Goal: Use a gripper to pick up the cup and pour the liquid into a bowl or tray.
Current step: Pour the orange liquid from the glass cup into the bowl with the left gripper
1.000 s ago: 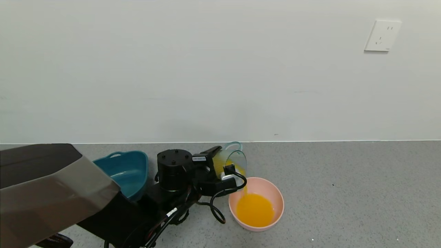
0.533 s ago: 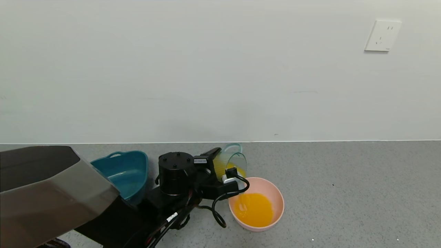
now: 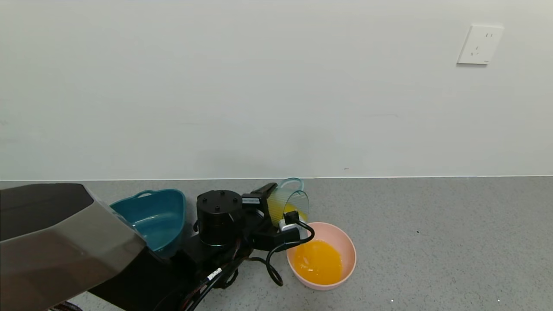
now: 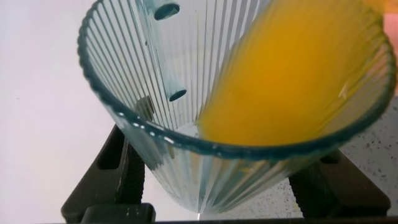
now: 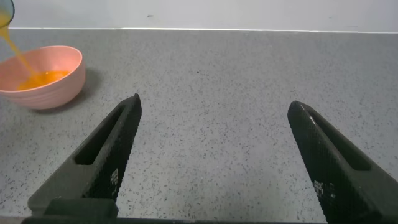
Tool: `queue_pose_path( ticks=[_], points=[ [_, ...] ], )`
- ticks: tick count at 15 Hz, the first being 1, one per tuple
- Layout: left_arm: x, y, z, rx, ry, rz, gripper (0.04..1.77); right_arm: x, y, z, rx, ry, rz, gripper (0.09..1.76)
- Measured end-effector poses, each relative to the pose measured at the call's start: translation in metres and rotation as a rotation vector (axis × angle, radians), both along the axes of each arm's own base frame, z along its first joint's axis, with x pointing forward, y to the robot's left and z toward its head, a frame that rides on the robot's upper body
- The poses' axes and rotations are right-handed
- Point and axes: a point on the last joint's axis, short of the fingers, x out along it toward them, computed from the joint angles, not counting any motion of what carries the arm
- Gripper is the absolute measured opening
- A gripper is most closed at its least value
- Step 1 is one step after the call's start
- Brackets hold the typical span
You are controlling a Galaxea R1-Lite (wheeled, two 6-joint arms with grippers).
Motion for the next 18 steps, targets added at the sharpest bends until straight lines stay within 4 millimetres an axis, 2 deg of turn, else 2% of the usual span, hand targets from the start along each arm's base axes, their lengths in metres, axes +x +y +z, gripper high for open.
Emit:
queue_pose_path(
  ticks=[18],
  points=[
    [-0.0015, -0.0063, 0.0069, 0.105, -0.093, -0.038, 1.29, 0.0000, 0.0000, 0.0000, 0.000, 0.000, 0.000, 1.71]
  ],
)
